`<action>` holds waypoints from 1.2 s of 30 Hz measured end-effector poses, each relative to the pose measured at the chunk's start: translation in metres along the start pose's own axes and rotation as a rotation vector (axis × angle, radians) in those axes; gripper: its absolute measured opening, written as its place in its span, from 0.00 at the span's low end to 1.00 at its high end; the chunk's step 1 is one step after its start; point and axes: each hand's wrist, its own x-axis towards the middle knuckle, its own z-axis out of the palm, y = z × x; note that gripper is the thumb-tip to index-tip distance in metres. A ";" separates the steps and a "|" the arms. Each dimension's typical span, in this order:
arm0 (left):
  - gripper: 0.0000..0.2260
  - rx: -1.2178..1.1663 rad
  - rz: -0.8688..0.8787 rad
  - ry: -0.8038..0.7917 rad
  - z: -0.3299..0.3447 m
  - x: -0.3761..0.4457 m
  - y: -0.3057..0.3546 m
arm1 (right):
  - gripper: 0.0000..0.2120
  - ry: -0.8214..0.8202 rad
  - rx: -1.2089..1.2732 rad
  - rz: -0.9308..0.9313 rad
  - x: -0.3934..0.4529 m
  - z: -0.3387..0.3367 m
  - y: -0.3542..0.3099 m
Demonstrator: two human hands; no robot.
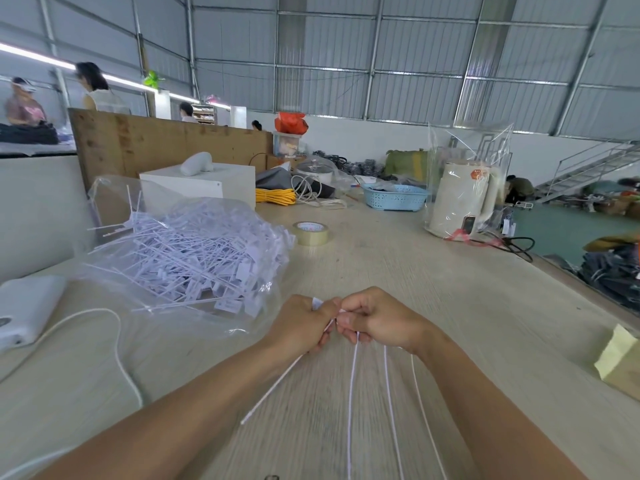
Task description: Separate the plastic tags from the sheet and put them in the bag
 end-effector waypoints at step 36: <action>0.10 1.198 0.114 0.301 -0.110 0.090 0.007 | 0.22 0.064 -0.093 -0.051 0.005 0.002 0.012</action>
